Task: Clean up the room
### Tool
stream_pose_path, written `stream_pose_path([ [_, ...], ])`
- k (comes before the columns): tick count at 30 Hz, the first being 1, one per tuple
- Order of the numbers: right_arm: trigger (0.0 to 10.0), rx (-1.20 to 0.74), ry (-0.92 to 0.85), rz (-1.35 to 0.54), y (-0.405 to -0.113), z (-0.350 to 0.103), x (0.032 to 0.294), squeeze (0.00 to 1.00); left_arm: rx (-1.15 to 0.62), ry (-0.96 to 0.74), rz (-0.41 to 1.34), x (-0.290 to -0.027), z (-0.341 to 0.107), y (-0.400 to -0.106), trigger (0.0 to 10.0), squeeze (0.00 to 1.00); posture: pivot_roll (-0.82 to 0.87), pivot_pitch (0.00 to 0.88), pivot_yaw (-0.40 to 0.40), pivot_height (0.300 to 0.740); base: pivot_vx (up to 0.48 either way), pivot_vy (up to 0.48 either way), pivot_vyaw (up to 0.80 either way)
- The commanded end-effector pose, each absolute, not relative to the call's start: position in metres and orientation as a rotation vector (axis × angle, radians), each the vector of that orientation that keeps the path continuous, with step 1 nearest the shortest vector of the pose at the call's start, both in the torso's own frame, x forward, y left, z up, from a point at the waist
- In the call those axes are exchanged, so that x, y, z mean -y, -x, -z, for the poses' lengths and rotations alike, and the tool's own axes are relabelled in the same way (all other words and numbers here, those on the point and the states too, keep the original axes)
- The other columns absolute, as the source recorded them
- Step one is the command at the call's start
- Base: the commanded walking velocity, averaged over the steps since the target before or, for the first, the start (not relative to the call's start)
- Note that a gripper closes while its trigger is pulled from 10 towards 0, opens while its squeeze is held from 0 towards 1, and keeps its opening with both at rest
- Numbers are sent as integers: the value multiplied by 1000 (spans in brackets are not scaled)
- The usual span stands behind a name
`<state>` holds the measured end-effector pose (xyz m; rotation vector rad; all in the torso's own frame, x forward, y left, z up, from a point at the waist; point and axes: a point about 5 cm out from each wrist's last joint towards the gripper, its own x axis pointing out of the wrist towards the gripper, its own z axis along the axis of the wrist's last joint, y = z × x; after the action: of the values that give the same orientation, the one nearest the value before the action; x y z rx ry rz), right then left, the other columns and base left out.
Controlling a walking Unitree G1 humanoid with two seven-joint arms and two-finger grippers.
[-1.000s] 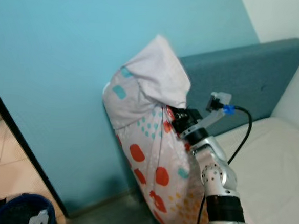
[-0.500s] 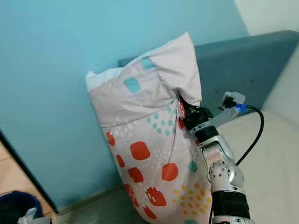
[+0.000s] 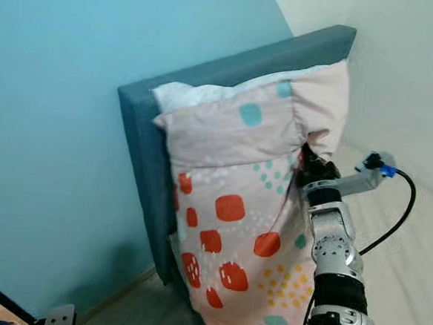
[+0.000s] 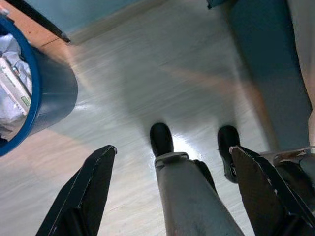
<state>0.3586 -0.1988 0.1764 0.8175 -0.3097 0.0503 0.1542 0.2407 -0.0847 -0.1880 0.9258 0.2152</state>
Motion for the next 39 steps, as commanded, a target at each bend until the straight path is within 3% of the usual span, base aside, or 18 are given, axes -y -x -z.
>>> stream_pose_path([
  [1,0,362,-826,-1,-360,-185,207,0,-946,189,-223,-239,88,-147,10000,0,-135,6,1,740,0,0,0],
  [11,0,282,-798,290,-354,-157,233,0,-940,183,-235,-240,88,-147,10000,0,-134,10,2,740,295,0,0],
  [14,0,239,-749,461,-345,-141,257,0,-941,181,-235,-240,88,-147,10000,0,-136,12,4,740,347,0,0],
  [18,0,190,-733,501,-342,-131,263,0,-942,177,-234,-240,88,-147,10000,0,-142,13,5,740,352,0,0],
  [22,0,104,-706,435,-346,-119,253,0,-944,173,-233,-240,88,-147,10000,0,-144,14,4,740,364,0,0],
  [28,0,-22,-647,234,-353,-104,214,0,-947,180,-264,-241,89,-145,10000,0,-139,15,-2,740,171,0,0],
  [29,941,-30,-635,203,-354,-103,209,0,-947,179,-268,-241,89,-145,10000,0,-138,16,-1,740,0,0,0],
  [30,941,-33,-629,185,-355,-103,206,0,-947,178,-269,-241,89,-145,10000,0,-138,16,-1,740,0,0,0],
  [31,941,-33,-629,185,-355,-103,206,0,-947,178,-269,-241,89,-145,10000,0,-138,16,-1,740,0,0,0],
  [33,0,-25,-621,172,-356,-104,204,0,-949,176,-269,-241,89,-145,10000,0,-139,18,-1,740,0,0,0],
  [39,0,-6,-628,177,-356,-107,209,0,-955,169,-271,-241,89,-144,10000,0,-140,18,-1,740,0,0,0],
])
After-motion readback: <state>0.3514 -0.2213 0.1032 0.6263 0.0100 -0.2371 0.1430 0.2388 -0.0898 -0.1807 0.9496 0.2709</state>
